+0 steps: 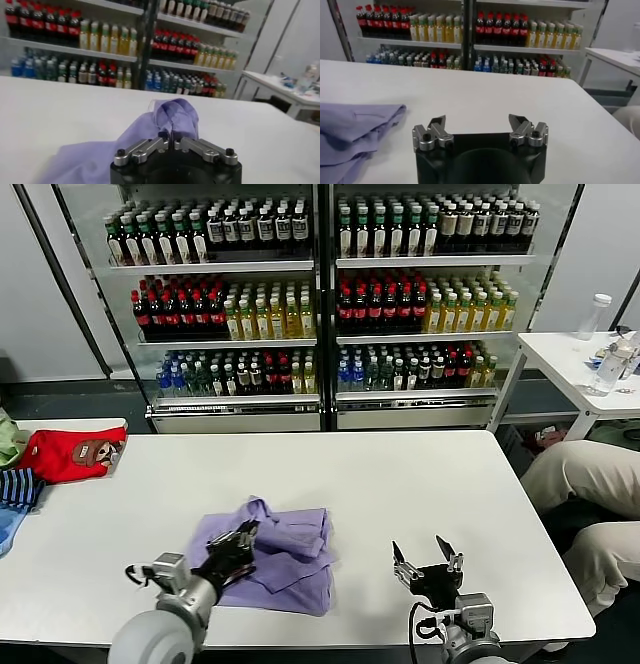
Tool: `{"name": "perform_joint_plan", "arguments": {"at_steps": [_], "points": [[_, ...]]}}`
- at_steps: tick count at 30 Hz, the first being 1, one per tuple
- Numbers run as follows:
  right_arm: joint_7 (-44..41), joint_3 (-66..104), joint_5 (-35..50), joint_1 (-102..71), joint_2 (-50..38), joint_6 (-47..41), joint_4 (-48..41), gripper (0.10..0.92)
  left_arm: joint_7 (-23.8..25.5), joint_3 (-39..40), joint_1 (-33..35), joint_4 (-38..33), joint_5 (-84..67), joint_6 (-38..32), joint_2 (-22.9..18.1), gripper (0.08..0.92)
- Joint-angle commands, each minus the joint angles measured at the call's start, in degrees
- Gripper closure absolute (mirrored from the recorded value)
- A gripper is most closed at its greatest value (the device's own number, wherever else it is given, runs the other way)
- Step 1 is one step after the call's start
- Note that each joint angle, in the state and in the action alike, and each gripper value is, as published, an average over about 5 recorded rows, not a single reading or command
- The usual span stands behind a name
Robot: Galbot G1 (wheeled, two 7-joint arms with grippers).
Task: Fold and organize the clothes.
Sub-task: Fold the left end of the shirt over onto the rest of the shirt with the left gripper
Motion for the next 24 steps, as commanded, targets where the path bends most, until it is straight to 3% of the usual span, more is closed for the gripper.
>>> {"name": "perform_joint_plan", "arguments": {"at_steps": [1, 7, 11, 13, 17, 20, 24], "points": [[0.0, 0.2, -0.1, -0.1, 0.1, 0.0, -0.1, 0.203, -2.9, 11.7, -7.4, 3.9, 0.8, 0.6, -5.5, 0.887], [0.0, -0.2, -0.1, 0.0, 0.2, -0.1, 0.2, 0.203, -5.2, 10.8, -8.9, 3.2, 2.2, 0.4, -5.9, 0.745], [-0.1, -0.4, 0.1, 0.8, -0.1, -0.1, 0.1, 0.203, -4.0, 1.0, -4.1, -4.3, 2.0, 0.0, -0.1, 0.632], [-0.1, -0.5, 0.3, 1.5, -0.1, 0.0, -0.3, 0.203, -1.6, -6.7, 0.2, -4.8, 2.0, -0.8, 3.3, 0.572], [-0.4, -1.2, 0.3, 2.5, 0.3, 0.2, -1.1, 0.203, 2.1, -16.2, 7.1, 4.5, 6.3, -3.5, 7.1, 0.459], [-0.4, -1.7, 0.3, 2.6, 0.5, 0.4, -1.4, 0.203, 2.3, -16.9, 9.0, 10.9, 8.0, -4.6, 6.9, 0.373], [-0.4, -1.6, 0.2, 2.3, 0.3, 0.4, -1.3, 0.203, 2.7, -15.7, 9.2, 12.2, 8.0, -4.9, 5.1, 0.261]]}}
